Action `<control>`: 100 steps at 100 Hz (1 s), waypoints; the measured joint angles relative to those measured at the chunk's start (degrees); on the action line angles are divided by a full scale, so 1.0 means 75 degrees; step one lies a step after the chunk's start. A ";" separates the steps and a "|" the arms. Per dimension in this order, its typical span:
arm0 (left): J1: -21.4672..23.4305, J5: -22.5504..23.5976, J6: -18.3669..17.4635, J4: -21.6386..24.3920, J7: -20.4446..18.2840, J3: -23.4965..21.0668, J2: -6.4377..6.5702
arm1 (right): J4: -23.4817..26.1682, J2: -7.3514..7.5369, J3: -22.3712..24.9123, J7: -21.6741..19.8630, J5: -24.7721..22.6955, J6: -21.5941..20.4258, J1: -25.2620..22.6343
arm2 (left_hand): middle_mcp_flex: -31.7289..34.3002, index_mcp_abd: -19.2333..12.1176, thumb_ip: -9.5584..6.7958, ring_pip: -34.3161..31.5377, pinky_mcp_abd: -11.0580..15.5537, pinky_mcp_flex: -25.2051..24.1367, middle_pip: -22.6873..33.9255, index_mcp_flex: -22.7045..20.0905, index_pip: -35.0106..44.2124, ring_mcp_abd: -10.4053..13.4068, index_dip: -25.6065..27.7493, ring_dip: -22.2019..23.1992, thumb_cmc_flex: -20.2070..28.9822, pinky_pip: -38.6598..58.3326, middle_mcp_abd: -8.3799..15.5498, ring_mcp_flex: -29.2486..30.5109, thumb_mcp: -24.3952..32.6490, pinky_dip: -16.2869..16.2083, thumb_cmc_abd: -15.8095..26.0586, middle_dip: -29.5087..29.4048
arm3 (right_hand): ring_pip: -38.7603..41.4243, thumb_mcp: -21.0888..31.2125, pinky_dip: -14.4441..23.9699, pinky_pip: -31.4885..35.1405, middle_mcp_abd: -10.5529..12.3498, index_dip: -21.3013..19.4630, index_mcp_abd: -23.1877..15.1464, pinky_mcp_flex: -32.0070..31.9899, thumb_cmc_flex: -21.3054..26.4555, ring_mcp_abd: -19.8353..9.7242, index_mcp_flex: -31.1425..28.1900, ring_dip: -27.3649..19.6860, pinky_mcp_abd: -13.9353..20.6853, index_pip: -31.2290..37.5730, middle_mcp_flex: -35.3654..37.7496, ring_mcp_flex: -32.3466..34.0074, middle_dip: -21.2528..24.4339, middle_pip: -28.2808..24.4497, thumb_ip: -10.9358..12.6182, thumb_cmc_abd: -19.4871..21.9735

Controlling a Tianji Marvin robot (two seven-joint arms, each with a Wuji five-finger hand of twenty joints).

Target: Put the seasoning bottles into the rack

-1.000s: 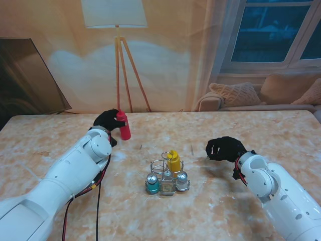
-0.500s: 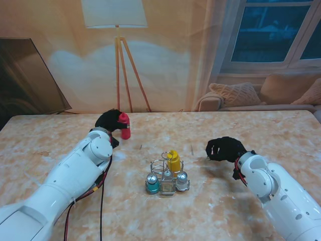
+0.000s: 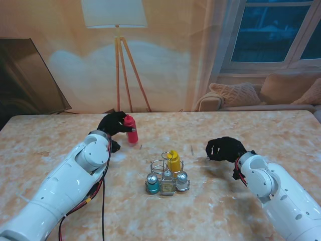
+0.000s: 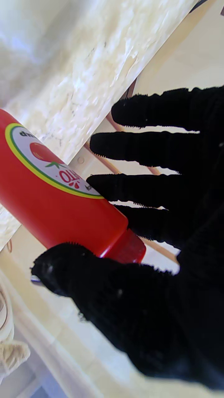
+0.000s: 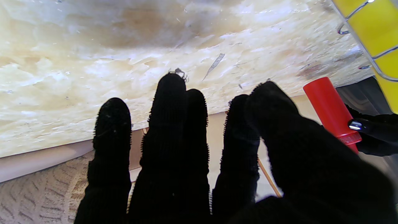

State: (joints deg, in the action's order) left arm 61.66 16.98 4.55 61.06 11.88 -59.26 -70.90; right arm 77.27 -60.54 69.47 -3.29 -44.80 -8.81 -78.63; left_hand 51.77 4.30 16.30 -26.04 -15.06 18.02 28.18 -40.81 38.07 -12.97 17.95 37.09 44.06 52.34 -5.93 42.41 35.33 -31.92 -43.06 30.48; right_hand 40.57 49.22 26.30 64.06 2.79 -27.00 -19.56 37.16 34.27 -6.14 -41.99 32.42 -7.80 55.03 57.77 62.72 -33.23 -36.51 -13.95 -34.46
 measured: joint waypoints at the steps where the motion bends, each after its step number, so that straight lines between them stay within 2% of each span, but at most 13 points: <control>1: 0.0029 0.0000 -0.0001 0.0054 -0.0030 -0.0017 0.0011 | 0.0000 0.0000 0.0000 0.0000 0.0000 0.0000 0.0000 | 0.0000 0.0000 0.0000 0.0000 0.0000 0.0000 0.0000 -0.0001 0.0000 0.0000 0.0000 0.0000 0.0000 0.0000 0.0000 -0.0021 -0.0001 -0.0004 0.0000 0.0008 | 0.0000 0.0000 0.0000 0.0000 0.0000 0.0000 0.0000 0.0000 0.0000 0.0000 0.0000 0.0000 0.0000 0.0000 0.0000 0.0000 0.0000 0.0000 0.0000 0.0000; 34: 0.0961 -0.0014 -0.0258 0.1768 -0.1187 -0.0416 0.0425 | 0.0000 0.0001 -0.0002 -0.0016 0.0010 -0.0001 -0.0007 | 0.0093 0.0100 0.0001 0.0000 0.0000 0.0003 -0.0110 -0.0013 0.0000 -0.0001 0.0000 0.0003 0.0077 0.0000 -0.0049 0.0111 -0.0029 -0.0011 0.0000 0.0053 | 0.0000 -0.0008 0.0000 0.0000 0.0000 0.0000 0.0000 -0.0019 0.0000 0.0000 0.0000 0.0000 0.0000 0.0000 0.0000 0.0000 0.0000 0.0000 0.0000 0.0003; 41: 0.1092 -0.0012 -0.0362 0.1974 -0.1288 -0.0472 0.0477 | 0.0002 0.0001 0.0002 -0.0017 0.0010 -0.0002 -0.0013 | 0.0101 0.0107 0.0001 0.0000 0.0000 0.0003 -0.0122 -0.0013 0.0000 -0.0001 0.0000 0.0004 0.0078 0.0000 -0.0054 0.0073 -0.0030 -0.0011 0.0000 0.0055 | 0.0000 -0.0009 0.0000 0.0000 0.0000 0.0000 0.0000 -0.0019 0.0000 0.0000 0.0000 0.0000 0.0000 0.0000 0.0000 0.0000 0.0000 0.0000 0.0000 0.0003; 66: 0.1454 -0.0022 -0.0678 0.2521 -0.1411 -0.0634 0.0576 | 0.0004 0.0001 0.0010 -0.0025 0.0013 -0.0004 -0.0021 | 0.0165 0.0115 0.0001 0.0000 0.0009 0.0070 -0.0210 -0.0017 0.0001 -0.0001 0.0000 0.0004 0.0081 -0.0003 -0.0062 0.0086 -0.0030 -0.0011 0.0000 0.0068 | 0.0000 -0.0014 0.0000 0.0000 0.0000 0.0000 0.0000 -0.0020 0.0000 0.0000 0.0000 0.0000 0.0000 0.0000 0.0000 0.0000 0.0000 0.0000 0.0000 0.0004; 100: 0.1682 -0.0483 -0.0662 0.3144 -0.1888 -0.0790 0.0665 | 0.0005 0.0002 0.0013 -0.0026 0.0036 -0.0009 -0.0022 | 0.0171 0.0118 0.0001 0.0000 0.0010 0.0103 -0.0227 -0.0018 0.0001 -0.0001 0.0000 0.0004 0.0081 -0.0003 -0.0063 0.0105 -0.0031 -0.0011 0.0000 0.0140 | 0.0000 -0.0091 0.0000 0.0000 0.0000 0.0000 0.0000 -0.0023 0.0000 0.0000 0.0000 0.0000 0.0000 0.0000 0.0000 0.0000 0.0000 0.0000 0.0000 0.0005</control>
State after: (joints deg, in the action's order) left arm 74.28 13.36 -0.42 84.64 -2.28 -65.18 -65.90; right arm 77.31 -60.53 69.57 -3.48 -44.53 -8.88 -78.80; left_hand 53.05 5.18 16.31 -26.04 -14.98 18.79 26.47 -40.95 38.08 -12.98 17.95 37.12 44.67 52.32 -6.41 43.19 35.10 -32.00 -43.06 31.53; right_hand 40.57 48.54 26.30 64.06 2.79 -27.00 -19.56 36.98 34.27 -6.14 -41.99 32.42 -7.80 55.03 57.77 62.72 -33.23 -36.51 -13.95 -34.42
